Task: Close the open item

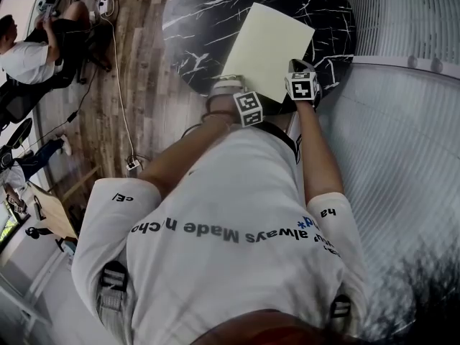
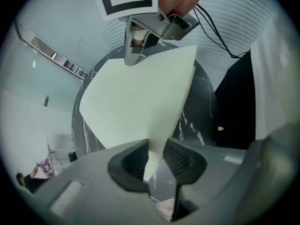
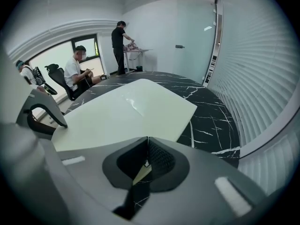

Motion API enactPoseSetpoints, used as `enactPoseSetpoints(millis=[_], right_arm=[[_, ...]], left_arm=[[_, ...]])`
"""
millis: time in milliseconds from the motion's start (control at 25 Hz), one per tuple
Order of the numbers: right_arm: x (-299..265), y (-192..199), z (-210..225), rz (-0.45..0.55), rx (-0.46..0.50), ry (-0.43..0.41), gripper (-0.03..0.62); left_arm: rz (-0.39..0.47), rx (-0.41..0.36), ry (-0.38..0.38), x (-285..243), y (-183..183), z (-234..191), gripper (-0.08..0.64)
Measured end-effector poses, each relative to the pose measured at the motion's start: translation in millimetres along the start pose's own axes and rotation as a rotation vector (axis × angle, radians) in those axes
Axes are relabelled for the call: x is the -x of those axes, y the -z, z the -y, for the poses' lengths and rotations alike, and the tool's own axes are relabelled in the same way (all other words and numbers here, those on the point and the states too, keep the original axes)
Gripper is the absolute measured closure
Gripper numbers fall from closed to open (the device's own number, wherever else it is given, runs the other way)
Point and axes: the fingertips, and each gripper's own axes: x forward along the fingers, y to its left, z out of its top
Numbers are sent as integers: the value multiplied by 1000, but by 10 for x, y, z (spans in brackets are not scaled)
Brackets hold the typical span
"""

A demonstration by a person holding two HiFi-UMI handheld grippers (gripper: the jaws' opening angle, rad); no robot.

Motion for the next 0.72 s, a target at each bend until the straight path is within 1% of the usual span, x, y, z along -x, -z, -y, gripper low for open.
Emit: enactPoseSetpoints(millis=[160, 240, 520, 600, 720], right_arm=[[16, -14, 9, 0, -30, -34, 591], [80, -5, 20, -3, -36, -34, 591], [89, 137, -38, -26, 23, -15, 589], [89, 133, -43, -19, 39, -15, 589], [96, 127, -37, -7, 37, -24, 589]], left_arm=[[-14, -12, 5, 2, 3, 5, 463], [-20, -17, 9, -1, 4, 13, 460], [-10, -18, 13, 11, -4, -6, 457], [6, -10, 9, 20, -5, -15, 451], [36, -5, -15, 56, -3, -24, 444]])
